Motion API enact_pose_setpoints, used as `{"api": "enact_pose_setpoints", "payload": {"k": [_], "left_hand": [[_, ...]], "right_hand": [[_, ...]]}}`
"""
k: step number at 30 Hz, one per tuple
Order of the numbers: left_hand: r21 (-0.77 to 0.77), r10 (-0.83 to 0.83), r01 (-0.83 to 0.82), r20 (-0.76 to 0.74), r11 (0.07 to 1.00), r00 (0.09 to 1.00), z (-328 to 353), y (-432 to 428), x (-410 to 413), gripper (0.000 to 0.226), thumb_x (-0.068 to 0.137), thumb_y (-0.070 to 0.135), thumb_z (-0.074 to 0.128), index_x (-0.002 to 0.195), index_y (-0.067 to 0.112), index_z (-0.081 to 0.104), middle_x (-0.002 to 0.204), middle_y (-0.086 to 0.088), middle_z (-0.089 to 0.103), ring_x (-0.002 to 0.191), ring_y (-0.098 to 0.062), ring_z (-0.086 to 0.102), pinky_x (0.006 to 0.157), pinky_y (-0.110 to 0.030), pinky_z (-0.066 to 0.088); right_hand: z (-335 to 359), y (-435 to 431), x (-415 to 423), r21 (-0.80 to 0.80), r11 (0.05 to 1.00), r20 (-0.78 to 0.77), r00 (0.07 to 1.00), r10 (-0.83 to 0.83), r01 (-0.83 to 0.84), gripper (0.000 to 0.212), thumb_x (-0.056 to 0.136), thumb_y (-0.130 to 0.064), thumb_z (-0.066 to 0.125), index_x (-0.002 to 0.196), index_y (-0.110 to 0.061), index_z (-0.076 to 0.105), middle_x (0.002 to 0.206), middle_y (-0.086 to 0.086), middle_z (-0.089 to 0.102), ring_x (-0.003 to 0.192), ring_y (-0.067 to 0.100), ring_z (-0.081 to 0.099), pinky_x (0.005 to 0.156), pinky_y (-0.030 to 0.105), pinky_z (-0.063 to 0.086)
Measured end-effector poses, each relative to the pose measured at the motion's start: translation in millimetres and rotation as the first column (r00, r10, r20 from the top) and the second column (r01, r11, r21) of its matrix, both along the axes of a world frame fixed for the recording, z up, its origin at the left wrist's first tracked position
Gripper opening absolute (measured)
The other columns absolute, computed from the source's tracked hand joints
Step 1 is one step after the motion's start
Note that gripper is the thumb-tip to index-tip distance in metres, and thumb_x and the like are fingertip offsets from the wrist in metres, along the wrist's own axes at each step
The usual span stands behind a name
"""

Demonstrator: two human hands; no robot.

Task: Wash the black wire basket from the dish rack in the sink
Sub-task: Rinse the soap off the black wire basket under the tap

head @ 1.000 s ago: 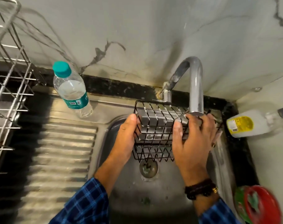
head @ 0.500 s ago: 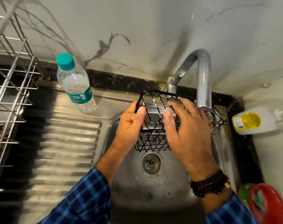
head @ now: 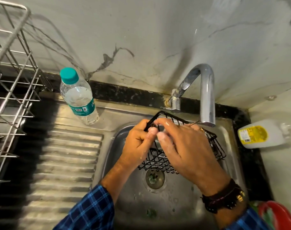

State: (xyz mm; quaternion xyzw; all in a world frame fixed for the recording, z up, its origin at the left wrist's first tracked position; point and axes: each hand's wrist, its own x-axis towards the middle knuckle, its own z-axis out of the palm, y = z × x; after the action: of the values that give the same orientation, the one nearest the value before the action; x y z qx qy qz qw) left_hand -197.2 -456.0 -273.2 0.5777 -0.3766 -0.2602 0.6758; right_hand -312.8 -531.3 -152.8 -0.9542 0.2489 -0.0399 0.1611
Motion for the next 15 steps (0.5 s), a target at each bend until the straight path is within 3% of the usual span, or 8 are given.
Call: {"api": "enact_pose_setpoints", "payload": {"k": [2, 4, 6, 8, 11, 13, 15], "left_hand": [[-0.018, -0.009, 0.009, 0.016, 1.0, 1.0, 5.6, -2.9, -2.0, 0.064, 0.105, 0.042, 0.043, 0.073, -0.004, 0.075, 0.1, -0.013, 0.062, 0.086, -0.032, 0.063, 0.073, -0.053, 0.049], [-0.025, -0.001, 0.003, 0.087, 1.0, 0.996, 10.5, -6.7, 0.1, 0.065, 0.105, 0.042, 0.042, 0.07, -0.003, 0.073, 0.097, -0.013, 0.061, 0.086, -0.032, 0.062, 0.071, -0.051, 0.048], [-0.019, 0.016, -0.013, 0.165, 1.0, 0.986, 13.7, -7.7, 2.2, 0.068, 0.105, 0.045, 0.043, 0.062, 0.0, 0.069, 0.09, -0.011, 0.058, 0.081, -0.031, 0.059, 0.067, -0.05, 0.046], [-0.028, 0.029, -0.025, 0.164, 0.999, 0.986, 13.9, -4.9, 0.8, 0.062, 0.105, 0.046, 0.044, 0.059, 0.009, 0.065, 0.088, -0.008, 0.057, 0.079, -0.029, 0.059, 0.065, -0.049, 0.046], [-0.015, 0.063, -0.061, 0.107, 0.998, 0.992, 6.0, 1.6, -4.5, 0.061, 0.104, 0.048, 0.044, 0.06, 0.011, 0.066, 0.086, -0.006, 0.058, 0.076, -0.026, 0.058, 0.063, -0.049, 0.045], [0.062, 0.076, -0.083, 0.121, 0.995, 0.99, -0.2, 3.7, -7.5, 0.068, 0.104, 0.05, 0.043, 0.062, 0.003, 0.07, 0.088, -0.007, 0.06, 0.077, -0.027, 0.06, 0.063, -0.05, 0.046], [0.109, 0.061, -0.077, 0.139, 0.991, 0.988, 0.2, 4.5, -6.9, 0.063, 0.105, 0.046, 0.043, 0.068, 0.006, 0.074, 0.093, -0.004, 0.064, 0.082, -0.026, 0.064, 0.066, -0.051, 0.049]], "right_hand": [[-6.0, 3.1, 0.2, -0.02, 0.994, 0.083, 0.991, -0.109, 0.111, 0.048, 0.103, -0.048, 0.023, 0.137, -0.025, 0.048, 0.12, -0.008, 0.064, 0.11, 0.006, 0.054, 0.097, 0.035, 0.045], [-13.3, 8.8, -1.7, -0.079, 0.978, 0.199, 0.965, -0.173, 0.192, 0.046, 0.104, -0.038, 0.026, 0.134, -0.018, 0.053, 0.127, -0.003, 0.061, 0.119, 0.011, 0.049, 0.102, 0.035, 0.04], [-18.1, 11.6, -3.2, -0.055, 0.967, 0.263, 0.938, -0.227, 0.25, 0.044, 0.104, -0.035, 0.027, 0.129, -0.016, 0.058, 0.124, -0.002, 0.061, 0.114, 0.014, 0.053, 0.098, 0.032, 0.043], [-20.1, 8.6, -5.1, 0.006, 0.98, 0.266, 0.944, -0.195, 0.2, 0.041, 0.104, -0.038, 0.027, 0.111, -0.021, 0.064, 0.103, -0.007, 0.062, 0.096, 0.008, 0.056, 0.084, 0.031, 0.049], [-20.1, 1.4, -9.1, 0.085, 0.996, 0.176, 0.983, -0.055, 0.04, 0.042, 0.102, -0.052, 0.029, 0.074, -0.03, 0.052, 0.069, -0.013, 0.047, 0.066, 0.005, 0.046, 0.062, 0.031, 0.039], [-16.8, -5.4, -12.3, 0.111, 0.993, 0.027, 0.999, 0.024, -0.027, 0.035, 0.095, -0.061, 0.039, 0.072, -0.034, 0.043, 0.069, -0.014, 0.043, 0.065, 0.003, 0.046, 0.059, 0.024, 0.034], [-14.3, -9.9, -18.2, 0.096, 0.991, -0.154, 0.982, 0.108, -0.094, 0.028, 0.088, -0.064, 0.052, 0.086, -0.037, 0.042, 0.079, -0.019, 0.046, 0.073, 0.0, 0.048, 0.063, 0.02, 0.038]]}}
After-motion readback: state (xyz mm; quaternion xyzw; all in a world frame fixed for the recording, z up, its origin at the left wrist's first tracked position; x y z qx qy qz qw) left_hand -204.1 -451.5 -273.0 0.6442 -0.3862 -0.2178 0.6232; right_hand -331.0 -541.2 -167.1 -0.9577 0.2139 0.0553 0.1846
